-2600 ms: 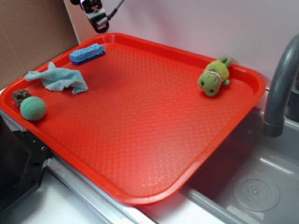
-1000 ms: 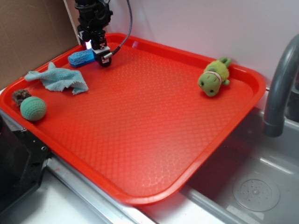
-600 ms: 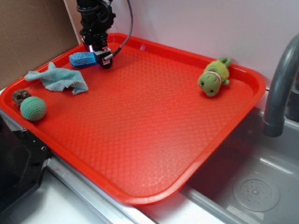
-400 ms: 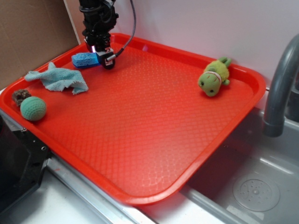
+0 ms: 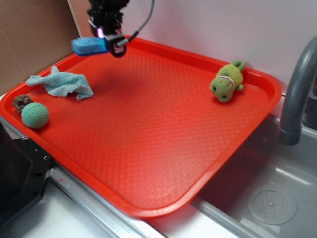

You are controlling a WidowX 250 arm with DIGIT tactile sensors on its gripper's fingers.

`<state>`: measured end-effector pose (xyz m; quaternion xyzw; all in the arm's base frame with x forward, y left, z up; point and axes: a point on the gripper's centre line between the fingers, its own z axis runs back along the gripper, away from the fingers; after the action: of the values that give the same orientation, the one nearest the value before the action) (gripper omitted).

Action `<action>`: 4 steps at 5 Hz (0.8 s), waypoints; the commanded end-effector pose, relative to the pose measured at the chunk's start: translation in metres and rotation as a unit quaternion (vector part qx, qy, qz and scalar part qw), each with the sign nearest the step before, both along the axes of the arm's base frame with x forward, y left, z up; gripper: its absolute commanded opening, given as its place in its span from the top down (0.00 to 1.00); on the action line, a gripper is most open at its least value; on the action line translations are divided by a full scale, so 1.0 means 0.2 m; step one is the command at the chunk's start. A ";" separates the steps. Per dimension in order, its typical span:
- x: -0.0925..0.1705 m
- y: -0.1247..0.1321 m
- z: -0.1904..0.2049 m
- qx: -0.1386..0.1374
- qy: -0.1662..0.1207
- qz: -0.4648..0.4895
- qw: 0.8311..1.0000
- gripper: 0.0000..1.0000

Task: Grab the blue sponge.

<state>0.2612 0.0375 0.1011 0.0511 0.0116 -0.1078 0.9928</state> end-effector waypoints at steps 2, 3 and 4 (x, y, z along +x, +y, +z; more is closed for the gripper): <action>-0.31 -0.18 0.47 -0.101 -0.013 0.076 0.992 1.00; -0.34 -0.13 0.49 -0.095 -0.069 0.194 0.974 1.00; -0.33 -0.10 0.48 -0.080 -0.063 0.280 0.955 1.00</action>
<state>0.1889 0.0167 0.1856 -0.0258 -0.0327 0.1713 0.9843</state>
